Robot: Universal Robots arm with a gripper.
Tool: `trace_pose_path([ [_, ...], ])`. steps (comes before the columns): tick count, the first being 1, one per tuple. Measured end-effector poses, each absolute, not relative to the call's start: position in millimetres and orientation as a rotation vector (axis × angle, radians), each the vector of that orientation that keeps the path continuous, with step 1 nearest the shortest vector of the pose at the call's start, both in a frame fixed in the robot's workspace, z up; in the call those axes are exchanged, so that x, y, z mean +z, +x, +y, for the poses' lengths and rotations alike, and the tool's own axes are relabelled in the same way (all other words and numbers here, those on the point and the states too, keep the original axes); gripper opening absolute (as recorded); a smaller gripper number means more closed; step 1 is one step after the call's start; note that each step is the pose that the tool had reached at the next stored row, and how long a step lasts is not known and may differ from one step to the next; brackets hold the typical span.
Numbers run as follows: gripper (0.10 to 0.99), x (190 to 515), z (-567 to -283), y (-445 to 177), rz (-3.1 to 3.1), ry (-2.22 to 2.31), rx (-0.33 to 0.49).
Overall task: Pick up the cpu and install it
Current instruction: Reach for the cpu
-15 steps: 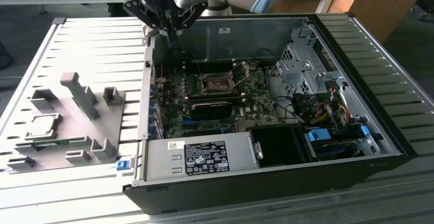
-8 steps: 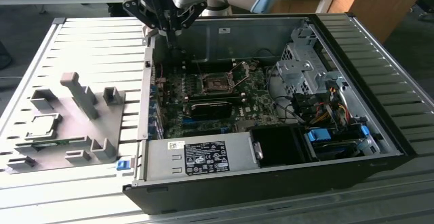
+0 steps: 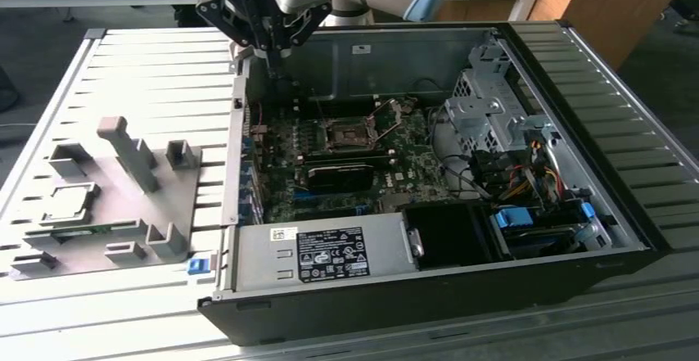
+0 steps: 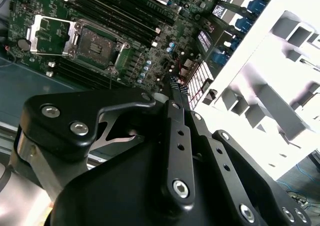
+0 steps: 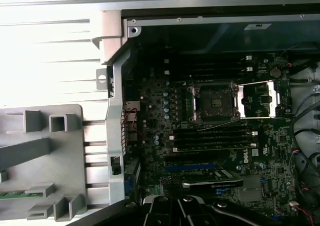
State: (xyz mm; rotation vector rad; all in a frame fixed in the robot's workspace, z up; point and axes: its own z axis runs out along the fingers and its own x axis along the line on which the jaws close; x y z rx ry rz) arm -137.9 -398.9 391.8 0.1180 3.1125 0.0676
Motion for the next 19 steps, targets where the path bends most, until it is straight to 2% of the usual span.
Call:
trace_pose_path([
  [19,0.106,391.3,-398.9,-143.2,3.112,0.118,0.068],
])
